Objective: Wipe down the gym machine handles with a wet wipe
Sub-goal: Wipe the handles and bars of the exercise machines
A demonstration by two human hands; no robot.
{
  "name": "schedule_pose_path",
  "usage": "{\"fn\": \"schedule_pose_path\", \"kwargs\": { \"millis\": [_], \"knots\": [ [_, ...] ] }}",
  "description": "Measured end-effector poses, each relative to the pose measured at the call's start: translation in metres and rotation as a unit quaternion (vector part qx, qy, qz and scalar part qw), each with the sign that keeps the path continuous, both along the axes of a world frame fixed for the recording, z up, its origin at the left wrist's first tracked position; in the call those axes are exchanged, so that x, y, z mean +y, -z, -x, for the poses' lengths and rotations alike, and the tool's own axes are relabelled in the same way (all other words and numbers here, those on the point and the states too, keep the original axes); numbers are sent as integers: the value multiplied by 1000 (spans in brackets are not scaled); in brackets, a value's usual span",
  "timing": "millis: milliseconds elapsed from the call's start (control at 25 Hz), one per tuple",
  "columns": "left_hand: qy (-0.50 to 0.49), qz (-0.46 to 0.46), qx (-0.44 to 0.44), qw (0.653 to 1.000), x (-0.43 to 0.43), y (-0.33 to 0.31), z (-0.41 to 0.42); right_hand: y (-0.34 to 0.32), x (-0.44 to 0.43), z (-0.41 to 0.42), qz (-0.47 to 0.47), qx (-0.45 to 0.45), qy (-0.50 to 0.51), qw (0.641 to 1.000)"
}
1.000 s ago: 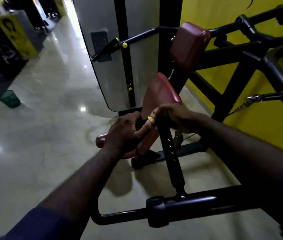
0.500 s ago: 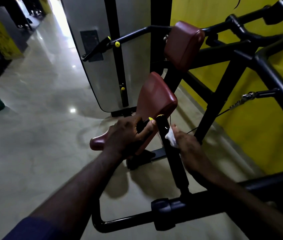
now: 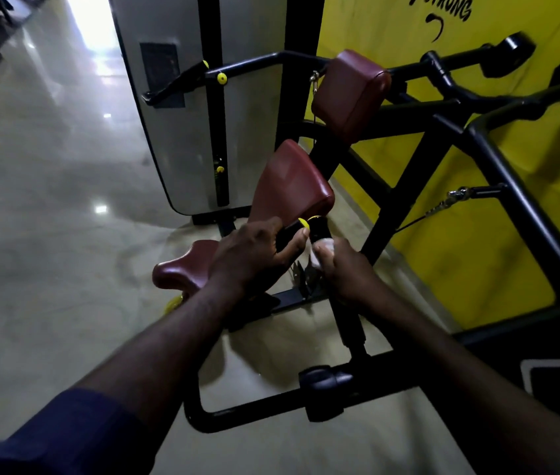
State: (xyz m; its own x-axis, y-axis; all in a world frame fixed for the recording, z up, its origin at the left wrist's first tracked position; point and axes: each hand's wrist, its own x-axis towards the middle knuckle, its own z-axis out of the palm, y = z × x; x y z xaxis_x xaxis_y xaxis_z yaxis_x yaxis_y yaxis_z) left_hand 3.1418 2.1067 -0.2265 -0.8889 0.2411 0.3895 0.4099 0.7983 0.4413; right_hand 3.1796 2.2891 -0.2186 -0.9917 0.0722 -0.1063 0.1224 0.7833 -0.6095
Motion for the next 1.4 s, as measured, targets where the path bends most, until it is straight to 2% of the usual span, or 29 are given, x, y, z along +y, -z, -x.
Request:
{"fn": "schedule_pose_path", "kwargs": {
  "millis": [80,120,240,320,400,520,640,880,960,1080,1160,1280,1400],
  "knots": [
    [2,17,0,1000,-3,2,-3,19,15,-29,-34,-48,-43,997],
    [4,20,0,1000,-4,3,-4,26,17,-41,-24,-69,-30,997],
    [15,10,-16,1000,-6,4,-2,21,2,-38,62,-34,64,995],
    [20,2,-31,999,-6,5,0,4,-13,-8,46,11,79,996],
    [19,1,-33,999,-7,5,0,-9,-19,34,49,9,92,995],
    [10,1,-37,999,-6,2,-4,-21,-13,69,172,-58,77,980],
    [13,0,-45,999,-6,0,-5,-22,-11,48,227,-76,73,968],
    [8,10,-16,1000,-6,7,-1,32,22,-58,137,-150,45,978],
    [6,13,-15,1000,-6,8,0,32,15,-32,145,-102,57,983],
    [9,5,-16,1000,-7,5,-1,12,-4,46,104,3,74,992],
    [16,6,-21,1000,-6,3,-3,-3,-12,76,114,28,67,991],
    [8,7,-30,999,-6,4,-4,5,-7,46,35,78,-25,996],
    [12,9,-31,999,-6,4,-2,32,11,-16,-83,134,-94,983]
  ]
}}
